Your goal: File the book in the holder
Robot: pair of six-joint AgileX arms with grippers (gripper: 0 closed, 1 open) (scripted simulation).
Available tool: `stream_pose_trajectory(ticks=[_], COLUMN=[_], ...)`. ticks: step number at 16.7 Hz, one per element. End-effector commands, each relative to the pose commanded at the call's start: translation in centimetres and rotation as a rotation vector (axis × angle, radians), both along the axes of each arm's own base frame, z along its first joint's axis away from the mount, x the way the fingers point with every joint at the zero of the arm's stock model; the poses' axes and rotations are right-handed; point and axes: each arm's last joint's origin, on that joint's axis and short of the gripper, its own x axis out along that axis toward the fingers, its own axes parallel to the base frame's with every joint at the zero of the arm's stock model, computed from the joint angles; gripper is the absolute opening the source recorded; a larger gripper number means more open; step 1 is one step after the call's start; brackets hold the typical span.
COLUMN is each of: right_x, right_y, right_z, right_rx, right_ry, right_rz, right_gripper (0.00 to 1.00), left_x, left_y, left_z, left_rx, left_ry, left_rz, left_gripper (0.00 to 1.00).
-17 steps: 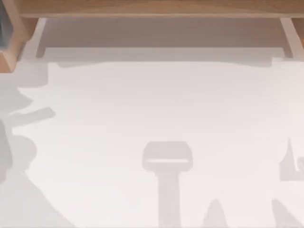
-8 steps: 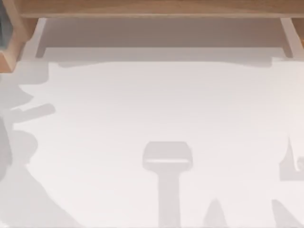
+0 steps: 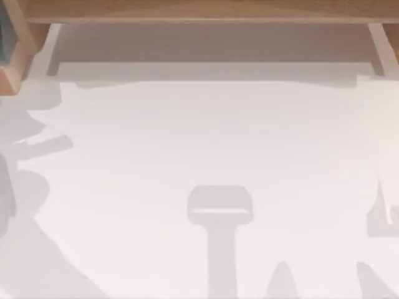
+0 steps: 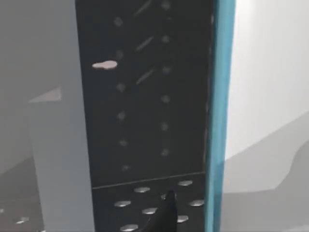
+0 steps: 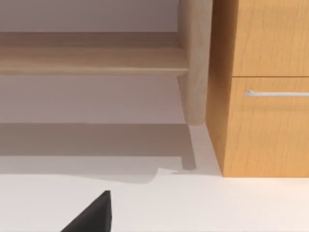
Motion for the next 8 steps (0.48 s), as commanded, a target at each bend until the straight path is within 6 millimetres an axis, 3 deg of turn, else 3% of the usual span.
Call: stream_pose_trajectory(ticks=[2,8], right_x=[0.00,0.00], right_y=[0.00,0.00], right_z=[0.00,0.00], right_rx=[0.000,0.000], right_ry=[0.000,0.000], right_rz=[0.000,0.000], right_gripper=[1.00,1.00], left_x=[0.00,0.00], left_y=[0.00,0.00], left_z=[0.00,0.00], left_rx=[0.000,0.000], left_ry=[0.000,0.000], left_rz=[0.000,0.000], left_gripper=[0.98,1.00])
